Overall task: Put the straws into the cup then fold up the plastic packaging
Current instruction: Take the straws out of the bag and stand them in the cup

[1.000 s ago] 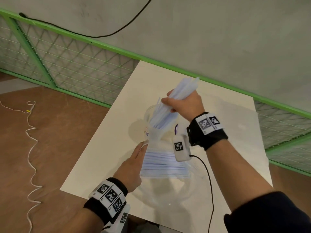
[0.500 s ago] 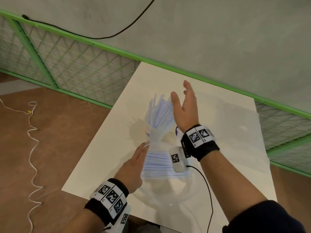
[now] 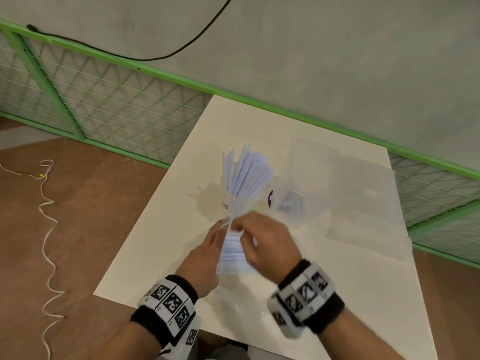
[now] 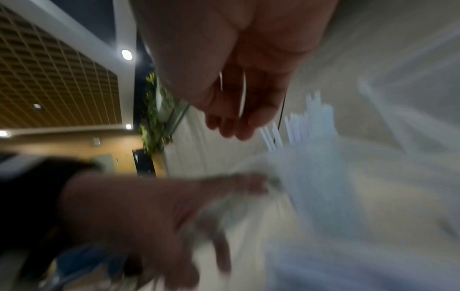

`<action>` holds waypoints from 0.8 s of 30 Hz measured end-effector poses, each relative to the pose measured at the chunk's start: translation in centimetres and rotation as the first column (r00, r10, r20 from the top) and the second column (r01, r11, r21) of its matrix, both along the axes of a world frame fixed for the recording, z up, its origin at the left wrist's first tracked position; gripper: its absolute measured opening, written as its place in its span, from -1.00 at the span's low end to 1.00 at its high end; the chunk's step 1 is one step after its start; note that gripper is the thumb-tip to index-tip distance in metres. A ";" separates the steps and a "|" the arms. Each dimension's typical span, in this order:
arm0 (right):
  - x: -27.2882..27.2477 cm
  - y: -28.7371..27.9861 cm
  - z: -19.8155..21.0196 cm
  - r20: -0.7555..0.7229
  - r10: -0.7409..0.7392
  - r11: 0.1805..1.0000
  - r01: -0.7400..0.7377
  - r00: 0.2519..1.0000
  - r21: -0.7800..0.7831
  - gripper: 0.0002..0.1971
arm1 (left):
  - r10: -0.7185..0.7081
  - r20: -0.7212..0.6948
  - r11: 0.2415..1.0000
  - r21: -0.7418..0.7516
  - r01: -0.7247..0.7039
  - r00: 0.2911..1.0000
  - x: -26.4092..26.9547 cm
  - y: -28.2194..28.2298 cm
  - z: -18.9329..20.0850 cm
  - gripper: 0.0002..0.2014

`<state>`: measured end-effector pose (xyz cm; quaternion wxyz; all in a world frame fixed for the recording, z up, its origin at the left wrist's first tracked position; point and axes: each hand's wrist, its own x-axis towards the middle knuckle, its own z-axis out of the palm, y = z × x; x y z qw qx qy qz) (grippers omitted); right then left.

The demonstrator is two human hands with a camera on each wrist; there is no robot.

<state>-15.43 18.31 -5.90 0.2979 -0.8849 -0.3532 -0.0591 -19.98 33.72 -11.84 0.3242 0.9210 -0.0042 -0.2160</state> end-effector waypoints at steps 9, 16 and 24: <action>-4.2 -2.7 -11.8 -0.095 -0.233 0.760 0.120 0.968 -0.639 -0.38 | -0.041 0.022 0.995 -0.089 0.043 0.999 -0.2 -1.0 -0.7 0.12; -4.3 -2.5 -13.3 -0.018 -0.281 0.704 0.194 0.959 -0.683 -0.61 | -0.030 0.015 0.995 -0.091 0.031 0.999 -0.1 -0.6 -0.8 0.12; -4.2 -2.1 -13.1 -0.007 -0.255 0.666 0.170 0.967 -0.726 -0.73 | -0.023 0.034 0.996 -0.086 0.026 0.999 -0.2 -0.1 -1.0 0.10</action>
